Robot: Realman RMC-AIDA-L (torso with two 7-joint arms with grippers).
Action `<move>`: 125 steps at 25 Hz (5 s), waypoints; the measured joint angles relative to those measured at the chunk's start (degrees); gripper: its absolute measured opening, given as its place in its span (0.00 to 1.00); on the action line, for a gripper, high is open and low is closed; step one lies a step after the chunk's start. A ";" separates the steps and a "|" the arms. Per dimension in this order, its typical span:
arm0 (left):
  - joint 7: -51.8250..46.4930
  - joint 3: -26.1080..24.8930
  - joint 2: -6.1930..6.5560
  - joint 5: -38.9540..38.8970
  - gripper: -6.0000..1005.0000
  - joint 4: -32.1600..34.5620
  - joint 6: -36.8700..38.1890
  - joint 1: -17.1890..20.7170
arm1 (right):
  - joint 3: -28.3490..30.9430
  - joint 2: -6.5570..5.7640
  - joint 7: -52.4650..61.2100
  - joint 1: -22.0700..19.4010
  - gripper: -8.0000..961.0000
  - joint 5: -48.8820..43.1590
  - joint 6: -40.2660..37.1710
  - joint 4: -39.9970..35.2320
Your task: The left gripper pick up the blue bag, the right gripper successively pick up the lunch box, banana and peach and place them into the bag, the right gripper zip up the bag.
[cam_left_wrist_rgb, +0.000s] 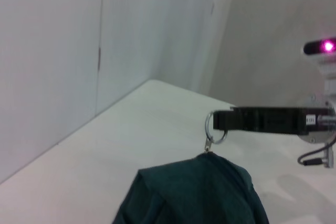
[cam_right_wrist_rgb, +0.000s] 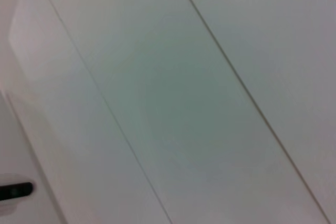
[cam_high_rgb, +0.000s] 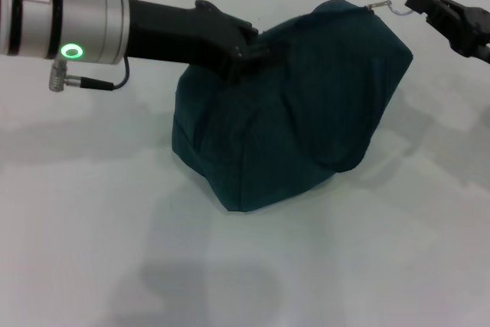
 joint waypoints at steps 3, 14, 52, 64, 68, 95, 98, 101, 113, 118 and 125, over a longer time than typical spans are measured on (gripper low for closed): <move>0.28 -0.28 0.05 -0.88 0.09 0.05 0.02 -0.13 | 0.42 -0.04 0.02 -0.43 0.01 -0.03 0.67 0.04; 1.76 -1.05 0.00 -1.45 0.09 0.02 -0.03 -0.20 | 0.70 -0.46 0.80 -0.60 0.01 -0.03 3.86 1.08; 3.78 -4.93 -0.01 -9.65 0.09 0.34 0.05 1.26 | 0.76 -0.78 4.06 -1.56 0.04 -0.02 9.45 5.30; 6.55 -4.72 -0.28 -10.75 0.09 -6.63 -2.48 1.54 | 5.39 -2.37 6.23 -5.87 0.40 -0.03 7.08 5.78; 11.22 -4.94 -0.22 -13.57 0.09 -13.31 -4.04 0.55 | 6.02 -2.22 6.34 -6.47 0.58 -0.02 6.24 5.83; 18.38 -5.10 -0.10 -18.86 0.76 -22.77 -5.54 -1.72 | 6.00 -2.29 6.34 -5.79 0.90 0.55 -0.85 4.83; 18.60 -5.51 0.09 -21.88 0.81 -22.34 -2.96 -1.65 | 6.04 -2.37 5.00 -6.24 0.90 0.59 -4.07 3.26; 18.72 -6.14 0.35 -23.94 0.85 -21.67 -0.74 -1.64 | 5.97 -2.73 2.65 -6.72 0.90 0.49 -8.99 1.55; 21.34 -15.06 2.28 -22.50 0.88 -19.26 23.64 0.99 | 5.20 -3.18 -10.56 -6.38 0.89 -15.24 -25.58 -6.43; 27.49 -14.67 2.22 -17.80 0.88 -20.06 29.11 5.05 | 5.17 -0.40 -13.85 -5.33 0.89 -26.54 -25.24 -8.91; 34.81 -15.21 2.35 -15.44 0.88 -30.23 29.82 7.04 | 3.56 0.59 -15.85 -2.93 0.89 -29.57 -23.89 -6.86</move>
